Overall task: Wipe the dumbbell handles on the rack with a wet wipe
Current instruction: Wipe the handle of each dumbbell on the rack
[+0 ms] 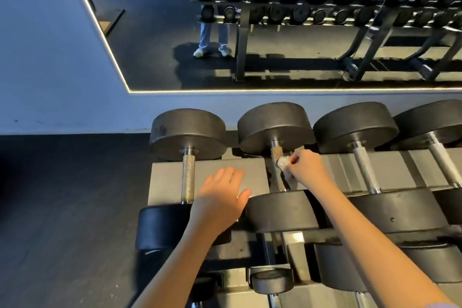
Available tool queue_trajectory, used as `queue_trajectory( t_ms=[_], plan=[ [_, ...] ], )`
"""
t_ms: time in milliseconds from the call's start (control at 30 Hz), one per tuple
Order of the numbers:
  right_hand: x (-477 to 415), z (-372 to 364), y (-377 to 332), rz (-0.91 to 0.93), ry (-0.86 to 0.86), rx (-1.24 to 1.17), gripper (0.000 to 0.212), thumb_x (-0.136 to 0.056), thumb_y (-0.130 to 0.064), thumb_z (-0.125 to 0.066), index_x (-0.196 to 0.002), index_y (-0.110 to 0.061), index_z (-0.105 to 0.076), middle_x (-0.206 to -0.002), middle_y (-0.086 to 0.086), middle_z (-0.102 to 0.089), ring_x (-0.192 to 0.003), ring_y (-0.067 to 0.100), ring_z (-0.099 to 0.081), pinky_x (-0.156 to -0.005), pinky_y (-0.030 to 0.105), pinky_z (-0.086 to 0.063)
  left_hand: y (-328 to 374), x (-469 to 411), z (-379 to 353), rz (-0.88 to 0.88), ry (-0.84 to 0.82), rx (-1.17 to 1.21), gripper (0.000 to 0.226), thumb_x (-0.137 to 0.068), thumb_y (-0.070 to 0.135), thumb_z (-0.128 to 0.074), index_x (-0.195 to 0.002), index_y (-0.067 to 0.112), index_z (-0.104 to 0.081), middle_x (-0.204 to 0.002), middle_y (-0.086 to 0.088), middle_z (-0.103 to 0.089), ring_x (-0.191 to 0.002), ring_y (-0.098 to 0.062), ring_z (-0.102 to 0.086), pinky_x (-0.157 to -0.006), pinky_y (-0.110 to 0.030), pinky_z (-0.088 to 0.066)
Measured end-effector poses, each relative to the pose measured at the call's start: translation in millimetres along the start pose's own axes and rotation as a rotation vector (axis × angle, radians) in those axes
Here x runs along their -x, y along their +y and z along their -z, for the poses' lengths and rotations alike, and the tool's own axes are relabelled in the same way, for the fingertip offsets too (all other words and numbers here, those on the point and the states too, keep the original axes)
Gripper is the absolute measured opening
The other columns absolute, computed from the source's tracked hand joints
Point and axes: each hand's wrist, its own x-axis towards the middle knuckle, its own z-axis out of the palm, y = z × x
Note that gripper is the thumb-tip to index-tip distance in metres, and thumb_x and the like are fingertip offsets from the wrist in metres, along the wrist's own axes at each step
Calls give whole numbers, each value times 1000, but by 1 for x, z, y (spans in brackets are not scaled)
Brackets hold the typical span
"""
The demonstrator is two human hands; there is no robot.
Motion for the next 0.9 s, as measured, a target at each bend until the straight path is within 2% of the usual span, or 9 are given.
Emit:
queue_trajectory(
  t_ms=[100,233,333,467,600,700,767,833,900],
  plan=[
    [-10,-2,-5,13,-5,-46,9,-83,-4,-61,-88,-12,-60,-91,6,-55,-80,17,-49,-64,24,-37,0,-1,3,27,-23,25,51,-96,45,-41,-142,22,-40,-139,5,-47,-122,-12,-47,-100,-24,-38],
    [-11,-4,-1,26,-34,18,10,-83,-5,-63,-91,-11,-63,-91,5,-57,-85,19,-54,-70,28,-43,1,-13,4,30,-1,115,51,-98,37,-43,-145,19,-35,-147,3,-39,-134,-13,-37,-108,-22,-25],
    [-12,-5,-2,46,-88,102,15,-82,-5,-64,-75,-16,-57,-84,4,-59,-86,23,-58,-71,30,-48,1,-49,3,13,25,161,54,-98,27,-46,-148,14,-30,-152,0,-32,-140,-16,-28,-112,-25,-18],
    [-19,-7,-7,33,-36,128,25,-82,-9,-65,-65,-22,-52,-83,3,-60,-79,20,-57,-64,26,-41,2,-96,5,14,2,145,61,-100,32,-42,-152,19,-13,-158,5,-15,-144,-12,-15,-116,-30,-15],
    [-32,-4,-15,-20,101,-125,5,-88,-12,-62,-86,-14,-66,-87,2,-62,-79,15,-56,-68,23,-38,5,-113,0,16,-32,158,60,-100,32,-42,-152,20,-15,-159,6,-15,-144,-12,-17,-116,-31,-20],
    [-33,-5,-19,-12,142,-121,12,-90,-11,-60,-100,-11,-67,-91,5,-64,-82,15,-56,-70,23,-39,2,-113,-7,14,-9,167,58,-100,31,-42,-152,20,-17,-158,6,-17,-144,-12,-19,-116,-30,-21],
    [-31,-6,-16,-16,102,-109,8,-86,-9,-63,-93,-12,-65,-91,6,-64,-89,19,-59,-70,21,-40,0,-113,-9,15,7,186,58,-100,32,-42,-152,20,-18,-158,6,-18,-144,-11,-19,-116,-30,-22],
    [-26,-7,-10,11,49,-112,12,-83,-5,-64,-77,-13,-58,-81,3,-60,-81,17,-56,-58,15,-36,0,-112,-11,15,24,208,58,-100,31,-43,-151,20,-19,-158,7,-19,-144,-11,-19,-116,-31,-24],
    [-22,-7,-5,36,5,-82,16,-82,-3,-65,-72,-12,-55,-76,2,-55,-73,14,-51,-52,11,-32,0,-111,-13,17,33,228,58,-100,30,-43,-151,21,-19,-158,7,-19,-144,-10,-18,-115,-29,-24]
  ],
)
